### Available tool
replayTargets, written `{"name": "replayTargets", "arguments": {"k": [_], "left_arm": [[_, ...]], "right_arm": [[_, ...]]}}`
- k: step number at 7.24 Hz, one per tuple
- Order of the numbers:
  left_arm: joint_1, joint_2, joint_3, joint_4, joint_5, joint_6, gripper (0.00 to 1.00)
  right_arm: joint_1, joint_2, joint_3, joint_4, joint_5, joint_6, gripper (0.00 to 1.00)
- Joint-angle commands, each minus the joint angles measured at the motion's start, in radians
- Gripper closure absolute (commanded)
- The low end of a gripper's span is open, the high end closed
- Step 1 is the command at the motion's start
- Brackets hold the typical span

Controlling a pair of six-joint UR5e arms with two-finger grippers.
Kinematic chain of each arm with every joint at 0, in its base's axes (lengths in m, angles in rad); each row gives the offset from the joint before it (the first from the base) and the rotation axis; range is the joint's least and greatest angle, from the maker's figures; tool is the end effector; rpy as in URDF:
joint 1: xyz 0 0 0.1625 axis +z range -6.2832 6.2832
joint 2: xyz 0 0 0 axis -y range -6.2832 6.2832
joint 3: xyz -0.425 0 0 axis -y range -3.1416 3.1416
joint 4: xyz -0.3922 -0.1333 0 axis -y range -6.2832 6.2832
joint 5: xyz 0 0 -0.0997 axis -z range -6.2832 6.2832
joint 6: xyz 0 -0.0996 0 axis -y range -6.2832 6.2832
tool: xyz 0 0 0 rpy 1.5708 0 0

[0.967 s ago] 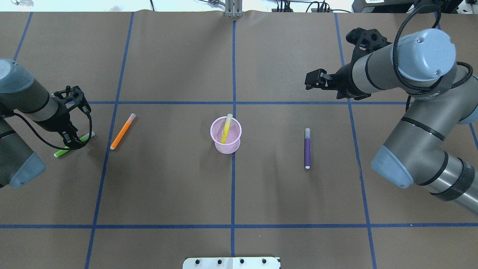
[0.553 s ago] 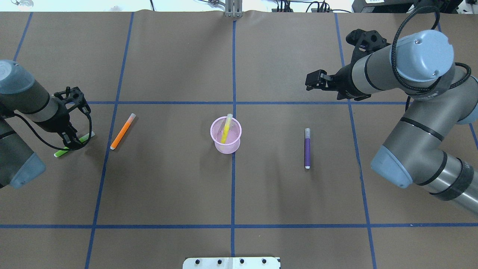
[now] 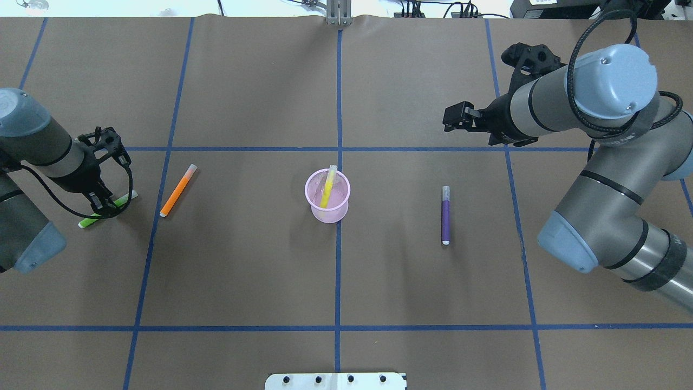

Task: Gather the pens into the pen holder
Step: 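Lower the left gripper and grasp the green marker, then lift the green marker with the left gripper and carry it over the pink cup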

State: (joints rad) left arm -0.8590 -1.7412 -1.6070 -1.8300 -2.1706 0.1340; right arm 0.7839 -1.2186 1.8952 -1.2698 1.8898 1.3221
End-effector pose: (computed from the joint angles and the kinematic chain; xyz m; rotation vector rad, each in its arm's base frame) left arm 0.3218 -0.4910 0.5296 0.2757 0.7206 0.9449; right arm -0.3433 -0.4864 0.2860 0.2244 -0.9914 0.3328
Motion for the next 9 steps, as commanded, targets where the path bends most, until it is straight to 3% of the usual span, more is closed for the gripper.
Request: {"name": "replayTargets", "arguments": {"k": [1,2,3,4,5,7,9], "left_arm": [[0.0,0.006,0.004,-0.002,-0.002,-0.001,0.82],[0.0,0.008,0.004,-0.002,-0.003,-0.001,0.95],[0.0,0.011,-0.005,-0.002,-0.009,-0.001,1.0],[-0.008,0.008,-0.031,0.009,-0.038,-0.01,1.0],[-0.043,0.006,-0.106,0.117,-0.09,-0.01,1.0],[-0.067,-0.017,-0.265,0.173,-0.083,-0.113,1.0],[-0.061,-0.174,-0.31,0.179,-0.071,-0.23,1.0]], "right_arm": [[0.0,0.004,0.002,0.001,0.0,0.005,0.0],[0.0,0.005,0.004,0.001,0.0,0.006,0.0],[0.0,0.005,0.004,0.001,0.0,0.006,0.0],[0.0,0.007,0.004,0.001,0.0,0.003,0.0],[0.002,0.007,0.004,0.001,-0.001,0.002,0.0],[0.003,0.004,0.004,0.001,0.003,0.0,0.0],[0.012,-0.002,0.004,0.001,0.006,-0.001,0.0]]}}
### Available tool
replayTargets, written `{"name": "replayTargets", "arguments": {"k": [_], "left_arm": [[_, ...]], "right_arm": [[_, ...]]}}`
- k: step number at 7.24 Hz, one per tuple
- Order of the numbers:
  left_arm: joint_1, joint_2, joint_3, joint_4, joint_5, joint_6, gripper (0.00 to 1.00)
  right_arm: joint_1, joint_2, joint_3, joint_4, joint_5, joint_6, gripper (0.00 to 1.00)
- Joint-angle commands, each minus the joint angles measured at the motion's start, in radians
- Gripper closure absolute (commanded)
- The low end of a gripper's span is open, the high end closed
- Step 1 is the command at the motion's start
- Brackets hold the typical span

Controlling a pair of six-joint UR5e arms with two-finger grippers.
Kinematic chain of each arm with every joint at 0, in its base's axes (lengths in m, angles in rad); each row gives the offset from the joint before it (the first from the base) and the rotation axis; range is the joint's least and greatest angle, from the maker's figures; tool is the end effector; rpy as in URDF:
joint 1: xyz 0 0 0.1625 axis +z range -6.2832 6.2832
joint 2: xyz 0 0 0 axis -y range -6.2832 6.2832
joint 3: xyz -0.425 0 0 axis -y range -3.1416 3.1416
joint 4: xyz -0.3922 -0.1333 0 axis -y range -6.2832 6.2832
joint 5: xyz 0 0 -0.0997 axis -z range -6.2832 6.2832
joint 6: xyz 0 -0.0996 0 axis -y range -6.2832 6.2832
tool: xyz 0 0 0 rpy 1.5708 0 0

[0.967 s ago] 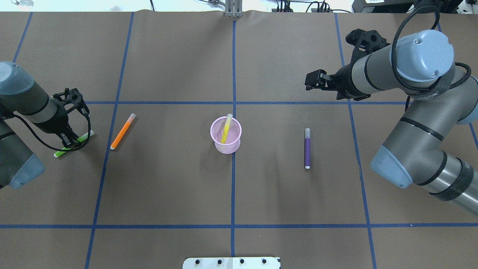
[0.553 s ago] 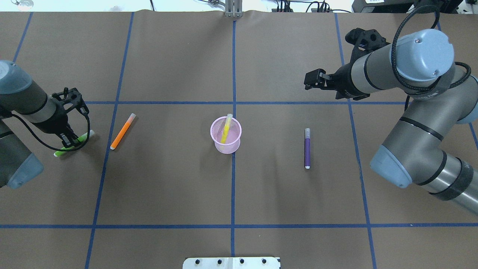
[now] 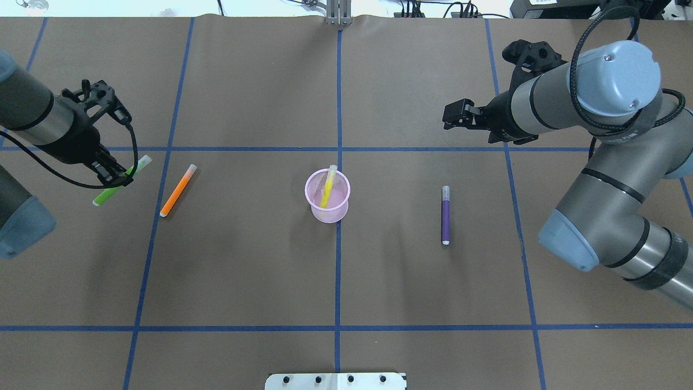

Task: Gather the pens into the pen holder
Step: 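Lift the green marker with the left gripper and carry it over the pink cup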

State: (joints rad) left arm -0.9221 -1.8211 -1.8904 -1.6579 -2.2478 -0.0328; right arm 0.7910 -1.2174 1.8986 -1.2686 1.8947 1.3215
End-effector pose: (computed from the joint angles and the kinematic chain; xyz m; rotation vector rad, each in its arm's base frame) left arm 0.2829 -0.4906 0.3632 0.3873 0.8479 0.7941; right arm -0.3395 -0.4878 0.2836 0.2273 -0.9974 0.3348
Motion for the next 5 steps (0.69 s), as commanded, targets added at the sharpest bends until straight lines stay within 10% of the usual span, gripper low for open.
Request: {"name": "replayTargets", "arguments": {"k": [1,3,5], "left_arm": [[0.006,-0.157,-0.027,0.007,0.017,-0.074,1.0],[0.086,-0.29,-0.036,-0.051,0.142,-0.149,1.0],[0.286,-0.363,-0.052,-0.139,0.55,-0.353,1.0]], "right_arm": [[0.008,-0.004,0.0,-0.002,0.001,-0.001,0.0],[0.008,-0.004,-0.001,-0.002,0.001,-0.001,0.0],[0.01,-0.004,-0.004,-0.002,0.001,0.001,0.0]]}}
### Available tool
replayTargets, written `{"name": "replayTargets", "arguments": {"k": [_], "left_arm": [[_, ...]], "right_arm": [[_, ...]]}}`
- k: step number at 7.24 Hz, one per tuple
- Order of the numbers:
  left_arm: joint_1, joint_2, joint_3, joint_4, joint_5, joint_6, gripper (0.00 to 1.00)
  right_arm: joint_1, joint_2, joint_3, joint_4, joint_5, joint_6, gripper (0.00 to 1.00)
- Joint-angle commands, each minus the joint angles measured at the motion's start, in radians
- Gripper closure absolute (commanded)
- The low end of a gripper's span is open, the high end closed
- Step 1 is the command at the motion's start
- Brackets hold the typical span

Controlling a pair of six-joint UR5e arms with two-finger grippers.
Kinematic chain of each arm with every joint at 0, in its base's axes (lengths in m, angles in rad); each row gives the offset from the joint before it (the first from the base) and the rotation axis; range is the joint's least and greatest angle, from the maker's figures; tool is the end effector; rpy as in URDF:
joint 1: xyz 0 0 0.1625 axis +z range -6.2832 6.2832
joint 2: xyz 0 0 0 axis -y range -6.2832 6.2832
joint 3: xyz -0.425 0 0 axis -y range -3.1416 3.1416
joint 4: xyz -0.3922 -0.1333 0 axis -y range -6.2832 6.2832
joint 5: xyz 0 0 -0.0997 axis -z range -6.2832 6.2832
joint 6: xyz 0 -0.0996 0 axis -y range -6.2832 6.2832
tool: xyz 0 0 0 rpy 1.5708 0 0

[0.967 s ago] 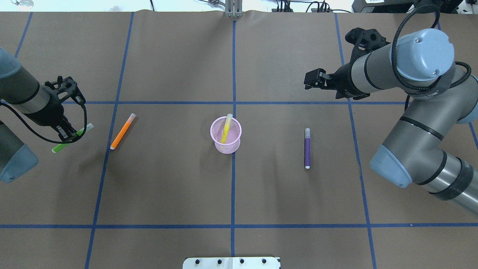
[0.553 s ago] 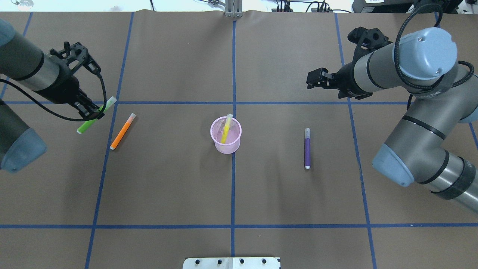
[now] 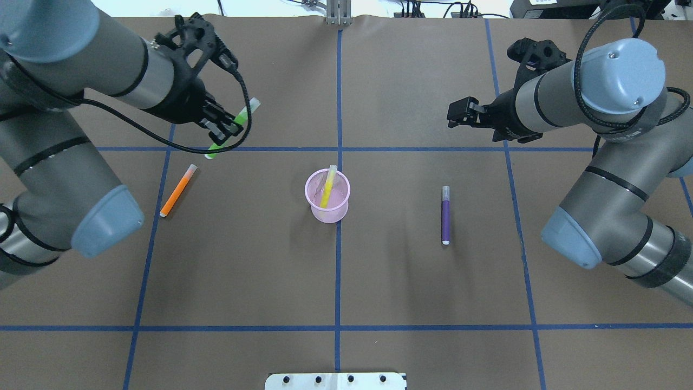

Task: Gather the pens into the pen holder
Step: 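Lift the green marker with the left gripper and carry it over the pink cup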

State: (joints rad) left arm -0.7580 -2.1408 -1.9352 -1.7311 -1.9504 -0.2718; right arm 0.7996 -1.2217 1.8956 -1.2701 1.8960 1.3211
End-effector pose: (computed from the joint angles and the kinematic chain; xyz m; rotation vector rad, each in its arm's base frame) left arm 0.3624 -0.4758 0.1587 0.7658 0.8676 0.6882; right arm -0.3356 -0.4909 0.2876 0.2260 -0.9899 0.3438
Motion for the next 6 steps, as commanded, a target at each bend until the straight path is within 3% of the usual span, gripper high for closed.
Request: {"name": "replayTargets", "arguments": {"k": [1,2,3,4,5,6], "left_arm": [[0.214,-0.001,-0.002,-0.162,0.407,-0.122,1.0],[0.268,-0.001,0.016,-0.213,0.483,-0.124,1.0],[0.285,-0.011,0.042,-0.243,0.499,-0.157,1.0],[0.314,-0.022,0.103,-0.334,0.527,-0.176,1.0],[0.362,-0.06,0.18,-0.413,0.616,-0.19,1.0],[0.365,-0.079,0.197,-0.418,0.623,-0.185,1.0]], "right_arm": [[0.001,0.001,-0.004,0.0,-0.002,0.0,0.0],[0.001,0.001,-0.007,0.0,-0.002,0.0,0.0],[0.001,0.001,-0.007,0.0,-0.002,0.001,0.0],[0.0,0.001,-0.009,0.0,-0.002,0.003,0.0],[-0.002,0.001,-0.013,0.0,-0.005,0.01,0.0],[-0.002,0.002,-0.015,0.0,-0.003,0.007,0.0]]}}
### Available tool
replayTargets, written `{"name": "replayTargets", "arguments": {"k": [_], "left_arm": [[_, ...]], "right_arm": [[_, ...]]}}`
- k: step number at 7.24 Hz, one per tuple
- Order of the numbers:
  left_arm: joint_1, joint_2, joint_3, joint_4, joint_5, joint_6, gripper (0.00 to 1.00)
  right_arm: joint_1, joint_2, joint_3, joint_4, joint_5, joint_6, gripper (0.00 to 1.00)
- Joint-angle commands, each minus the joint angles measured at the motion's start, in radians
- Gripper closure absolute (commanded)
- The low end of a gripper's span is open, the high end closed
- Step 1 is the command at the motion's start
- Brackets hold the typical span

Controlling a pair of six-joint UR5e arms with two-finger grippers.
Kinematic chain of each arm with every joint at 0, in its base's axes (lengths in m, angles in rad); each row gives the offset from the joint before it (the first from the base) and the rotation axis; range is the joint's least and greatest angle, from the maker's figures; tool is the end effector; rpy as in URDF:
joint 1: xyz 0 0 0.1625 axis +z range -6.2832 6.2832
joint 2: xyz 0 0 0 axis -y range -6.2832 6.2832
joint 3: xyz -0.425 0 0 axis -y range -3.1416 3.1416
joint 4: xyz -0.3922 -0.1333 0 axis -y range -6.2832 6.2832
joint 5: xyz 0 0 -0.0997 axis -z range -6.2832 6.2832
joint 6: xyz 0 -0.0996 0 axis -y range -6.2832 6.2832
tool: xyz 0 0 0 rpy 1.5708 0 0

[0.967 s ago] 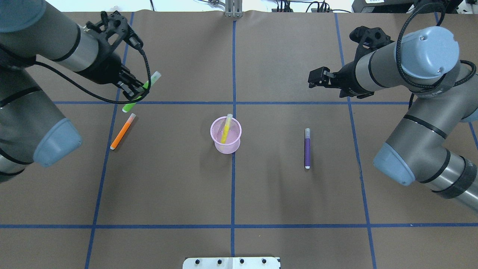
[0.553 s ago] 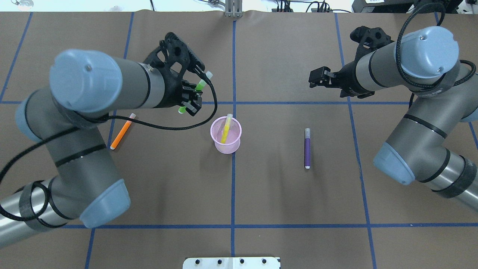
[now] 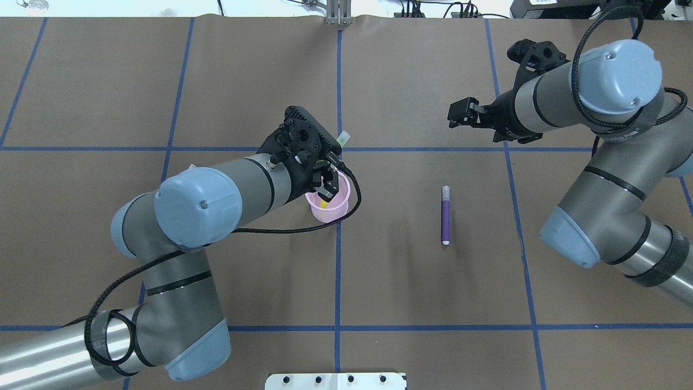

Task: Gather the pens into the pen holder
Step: 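Release the green marker into the pink cup with the left gripper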

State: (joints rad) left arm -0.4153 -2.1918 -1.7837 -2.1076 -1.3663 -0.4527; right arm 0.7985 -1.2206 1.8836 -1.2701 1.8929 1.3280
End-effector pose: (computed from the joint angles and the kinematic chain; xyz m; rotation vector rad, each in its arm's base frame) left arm 0.5111 -0.3931 0.1394 1.0809 0.8727 0.4476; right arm -0.3384 -0.4932 0.2923 0.2187 -0.9807 0.3534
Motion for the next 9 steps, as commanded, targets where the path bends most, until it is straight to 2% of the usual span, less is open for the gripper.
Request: {"name": "replayTargets", "arguments": {"k": [1,2,4,5,6,8,9], "left_arm": [[0.027,-0.023,0.049,-0.041,0.044,-0.008,1.0],[0.029,-0.017,0.05,-0.041,0.044,-0.005,1.0],[0.023,-0.017,0.049,-0.038,0.046,0.002,0.58],[0.021,-0.017,0.041,-0.041,0.043,-0.007,0.08],[0.014,0.007,0.026,-0.043,0.042,-0.014,0.01],[-0.038,0.088,-0.041,-0.037,0.029,-0.026,0.01],[-0.057,0.193,-0.102,-0.038,-0.02,-0.081,0.03]], "right_arm": [[-0.001,0.003,-0.003,0.0,-0.001,0.0,0.0],[-0.001,0.004,-0.003,0.0,-0.003,0.0,0.0],[-0.002,0.007,-0.004,-0.002,0.002,0.005,0.0],[-0.011,0.006,-0.017,0.0,-0.006,0.011,0.0],[-0.016,0.003,-0.03,0.002,-0.023,0.043,0.0],[-0.028,0.009,-0.04,0.011,-0.017,0.039,0.0],[-0.063,0.009,-0.079,0.129,-0.015,0.051,0.0]]}}
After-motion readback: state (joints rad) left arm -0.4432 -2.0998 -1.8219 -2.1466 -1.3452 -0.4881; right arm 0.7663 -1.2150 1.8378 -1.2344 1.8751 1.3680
